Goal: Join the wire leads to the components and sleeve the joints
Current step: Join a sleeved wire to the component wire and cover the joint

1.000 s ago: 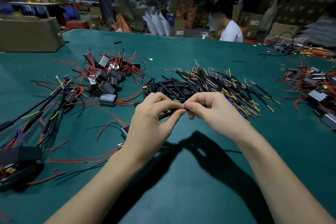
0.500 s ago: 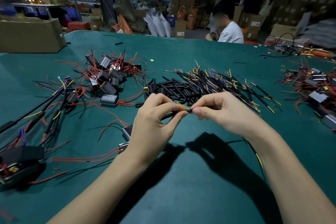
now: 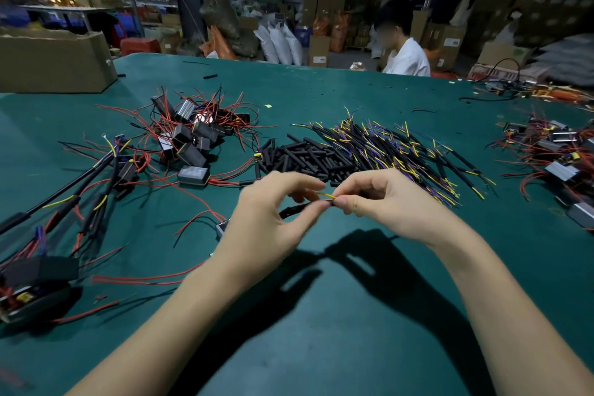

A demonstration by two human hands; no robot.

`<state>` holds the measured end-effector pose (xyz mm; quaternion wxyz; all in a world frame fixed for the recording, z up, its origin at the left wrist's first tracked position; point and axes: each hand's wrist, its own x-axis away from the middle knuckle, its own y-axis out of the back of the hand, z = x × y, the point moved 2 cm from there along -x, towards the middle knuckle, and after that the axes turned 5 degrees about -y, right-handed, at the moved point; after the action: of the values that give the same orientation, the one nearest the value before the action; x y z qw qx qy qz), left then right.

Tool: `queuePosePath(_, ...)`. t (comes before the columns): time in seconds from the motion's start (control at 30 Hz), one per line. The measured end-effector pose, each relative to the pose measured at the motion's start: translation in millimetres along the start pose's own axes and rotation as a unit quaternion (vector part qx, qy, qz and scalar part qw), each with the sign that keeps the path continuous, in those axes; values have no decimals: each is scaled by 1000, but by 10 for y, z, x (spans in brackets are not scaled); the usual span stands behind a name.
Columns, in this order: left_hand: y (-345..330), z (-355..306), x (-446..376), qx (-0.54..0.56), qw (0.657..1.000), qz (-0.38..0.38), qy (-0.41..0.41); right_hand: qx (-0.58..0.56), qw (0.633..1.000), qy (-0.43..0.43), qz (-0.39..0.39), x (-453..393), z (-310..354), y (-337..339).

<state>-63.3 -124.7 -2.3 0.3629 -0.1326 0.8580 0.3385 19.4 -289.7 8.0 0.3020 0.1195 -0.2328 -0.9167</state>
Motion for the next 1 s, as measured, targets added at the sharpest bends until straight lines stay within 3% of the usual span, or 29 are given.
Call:
queuePosePath(0.1, 183, 126, -62, 35, 993, 1, 114, -1, 1000, 10, 5, 6, -3, 16)
queuePosePath(0.17, 277, 237, -88, 71, 972, 83, 209, 3, 1000, 14, 4, 7, -17, 24)
queuePosePath(0.23, 312, 270, -74, 108, 946, 175, 252, 3, 1000, 16, 4, 8, -31, 36)
queuePosePath(0.33, 278, 254, -41, 158, 924, 230, 263, 9, 1000, 19, 2, 10, -43, 57)
queuePosePath(0.5, 246, 278, -33, 221, 912, 188, 291, 20, 1000, 22, 4, 17, -34, 76)
queuePosePath(1.0, 42, 139, -69, 238, 934, 149, 221, 75, 997, 36, 3, 43, 55, 53)
